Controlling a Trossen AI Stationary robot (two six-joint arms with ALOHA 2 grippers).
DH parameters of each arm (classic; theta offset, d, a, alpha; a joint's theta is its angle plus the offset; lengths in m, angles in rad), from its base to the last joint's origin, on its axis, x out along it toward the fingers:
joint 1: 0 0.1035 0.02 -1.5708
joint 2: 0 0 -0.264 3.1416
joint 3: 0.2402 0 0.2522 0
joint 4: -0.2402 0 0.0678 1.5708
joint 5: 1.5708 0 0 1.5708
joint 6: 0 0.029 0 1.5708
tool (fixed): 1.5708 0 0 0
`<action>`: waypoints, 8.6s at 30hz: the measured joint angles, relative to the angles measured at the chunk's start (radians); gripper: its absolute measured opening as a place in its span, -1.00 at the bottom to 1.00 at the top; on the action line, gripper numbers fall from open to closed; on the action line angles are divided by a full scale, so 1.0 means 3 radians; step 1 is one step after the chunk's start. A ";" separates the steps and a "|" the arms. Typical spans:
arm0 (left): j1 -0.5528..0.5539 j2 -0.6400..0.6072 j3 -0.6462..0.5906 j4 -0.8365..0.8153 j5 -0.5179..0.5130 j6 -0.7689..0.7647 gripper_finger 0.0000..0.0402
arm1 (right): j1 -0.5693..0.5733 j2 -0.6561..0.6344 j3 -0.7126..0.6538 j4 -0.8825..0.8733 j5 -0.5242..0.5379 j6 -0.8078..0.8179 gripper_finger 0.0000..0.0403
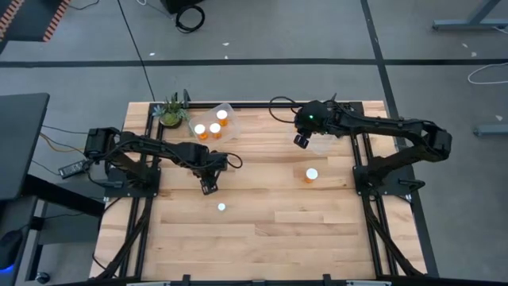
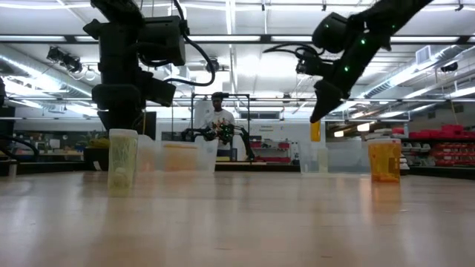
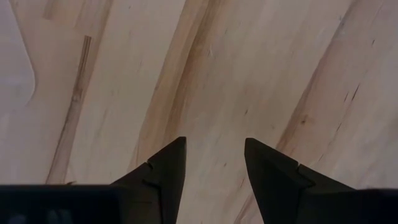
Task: Pick and place medicine bottles into bin by pill shape (circle, oval)
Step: Put the orange tablet bottle into the right transparent bin, then put the yellow tablet bottle into the right transparent bin
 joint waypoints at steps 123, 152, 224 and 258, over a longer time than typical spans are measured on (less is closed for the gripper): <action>-0.1695 0.0454 -0.0001 0.1300 -0.0644 -0.1248 0.10 | 0.0529 -0.0457 0.0112 -0.0112 -0.0669 0.0285 -0.09; -0.0442 0.0445 -0.0001 0.2978 -0.0469 0.0263 -0.28 | 0.0529 -0.0486 0.0110 -0.0757 -0.0668 0.0349 -0.09; -0.0650 0.1049 0.0334 0.1897 -0.1299 -0.0103 -0.40 | 0.0570 -0.1458 -0.0169 -0.0465 -0.0529 0.0130 -0.09; -0.0325 0.1049 0.0334 0.4051 -0.1412 0.1494 -0.43 | 0.0680 -0.0943 -0.0166 0.0032 -0.1241 -0.0038 -0.08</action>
